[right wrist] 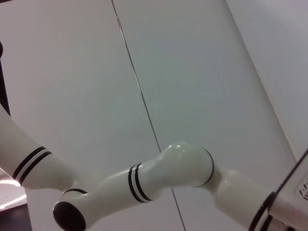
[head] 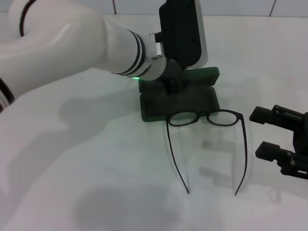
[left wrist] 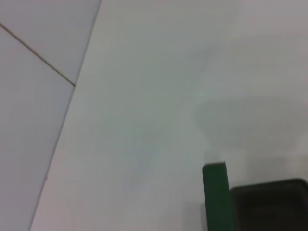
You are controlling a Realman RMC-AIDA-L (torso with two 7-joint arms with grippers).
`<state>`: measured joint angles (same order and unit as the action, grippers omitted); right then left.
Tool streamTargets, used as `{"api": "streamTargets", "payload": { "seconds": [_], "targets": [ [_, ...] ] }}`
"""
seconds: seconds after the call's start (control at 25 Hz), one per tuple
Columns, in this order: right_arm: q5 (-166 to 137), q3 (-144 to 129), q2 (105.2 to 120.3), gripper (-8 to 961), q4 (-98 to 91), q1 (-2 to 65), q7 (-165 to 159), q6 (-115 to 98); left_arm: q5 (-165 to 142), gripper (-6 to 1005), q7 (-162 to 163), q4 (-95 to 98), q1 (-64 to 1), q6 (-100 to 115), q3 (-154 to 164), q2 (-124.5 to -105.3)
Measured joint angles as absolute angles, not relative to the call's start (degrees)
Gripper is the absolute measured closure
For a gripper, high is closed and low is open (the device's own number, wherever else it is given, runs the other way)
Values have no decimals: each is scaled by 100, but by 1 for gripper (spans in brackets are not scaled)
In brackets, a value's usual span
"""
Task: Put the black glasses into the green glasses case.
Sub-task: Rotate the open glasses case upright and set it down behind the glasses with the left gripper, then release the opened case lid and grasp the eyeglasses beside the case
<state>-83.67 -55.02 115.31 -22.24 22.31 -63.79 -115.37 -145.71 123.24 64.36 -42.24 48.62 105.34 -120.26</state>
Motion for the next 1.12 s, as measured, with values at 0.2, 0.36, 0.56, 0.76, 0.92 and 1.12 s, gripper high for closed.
{"api": "streamTargets", "payload": {
  "seconds": [0.2, 0.36, 0.56, 0.76, 0.92, 1.12],
  "targets": [
    [-8393, -5502, 11531, 301, -2233, 2233, -6381, -11411, -14578, 735, 12324, 7022, -3906, 4934, 10497, -12010],
    [-8421, -5513, 11500, 314, -2377, 2247, -6383, -11026, -14502, 550, 12350, 7563, -3638, 5148, 10140, -12002],
    [-8943, -5679, 11432, 331, -3284, 2553, -7060, -9940, -13388, 524, 12376, 8691, -2815, 5238, 9145, -11994],
    [-10178, -5708, 11436, 348, -4418, 3076, -8433, -9337, -11017, 525, 11342, 9188, -1771, 5231, 8303, -11987],
    [-11717, -5723, 11344, 361, -4615, 4054, -9509, -9233, -9330, 580, 10029, 8781, -1064, 5483, 8123, -11988],
    [-13231, -5827, 11435, 378, -4292, 5169, -10185, -8900, -7888, 656, 8383, 7930, -453, 6277, 8139, -11996]
  ]
}}
